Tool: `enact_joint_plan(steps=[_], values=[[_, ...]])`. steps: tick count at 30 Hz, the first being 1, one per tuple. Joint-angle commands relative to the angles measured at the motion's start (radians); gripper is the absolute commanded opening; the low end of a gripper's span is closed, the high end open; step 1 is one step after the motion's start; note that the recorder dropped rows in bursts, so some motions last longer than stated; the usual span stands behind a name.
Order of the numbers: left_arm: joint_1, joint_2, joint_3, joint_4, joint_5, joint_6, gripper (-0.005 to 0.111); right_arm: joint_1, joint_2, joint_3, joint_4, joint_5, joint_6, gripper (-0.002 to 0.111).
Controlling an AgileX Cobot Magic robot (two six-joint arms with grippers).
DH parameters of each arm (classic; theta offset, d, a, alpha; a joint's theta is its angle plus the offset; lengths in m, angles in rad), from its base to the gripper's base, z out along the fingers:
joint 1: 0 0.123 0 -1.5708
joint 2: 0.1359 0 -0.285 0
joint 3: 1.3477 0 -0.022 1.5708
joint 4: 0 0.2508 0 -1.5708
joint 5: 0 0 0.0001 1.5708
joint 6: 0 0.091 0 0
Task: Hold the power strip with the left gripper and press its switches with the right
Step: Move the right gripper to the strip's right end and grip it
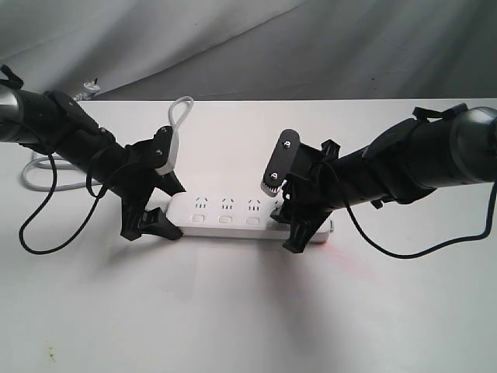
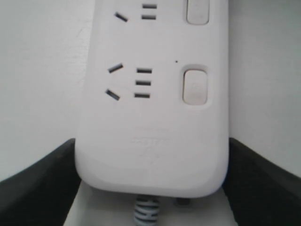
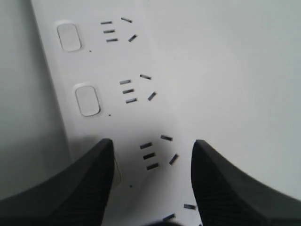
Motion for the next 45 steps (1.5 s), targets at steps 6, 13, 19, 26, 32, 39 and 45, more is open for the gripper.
enact_joint_plan(steps=[6,13,19,26,32,39,45], values=[[-0.005,0.000,-0.004,-0.002,0.012,-0.004,0.054,-0.008,0.004,0.005,-0.004,0.000,-0.001,0.048],[-0.005,0.000,-0.004,-0.002,0.012,-0.004,0.054,-0.008,0.013,0.005,-0.004,0.005,-0.001,0.048],[-0.005,0.000,-0.004,-0.002,0.012,-0.004,0.054,-0.008,0.046,0.034,0.015,0.005,0.001,0.048],[-0.005,0.000,-0.004,-0.002,0.012,-0.004,0.054,-0.008,0.059,0.063,0.026,-0.003,-0.003,0.048],[-0.005,0.000,-0.004,-0.002,0.012,-0.004,0.054,-0.019,0.059,0.063,0.022,-0.017,-0.017,0.048],[-0.005,0.000,-0.004,-0.002,0.012,-0.004,0.054,-0.028,0.059,0.082,0.015,-0.030,-0.128,0.048],[-0.005,0.000,-0.004,-0.002,0.012,-0.004,0.054,-0.030,0.059,0.120,0.023,-0.041,-0.144,0.048]])
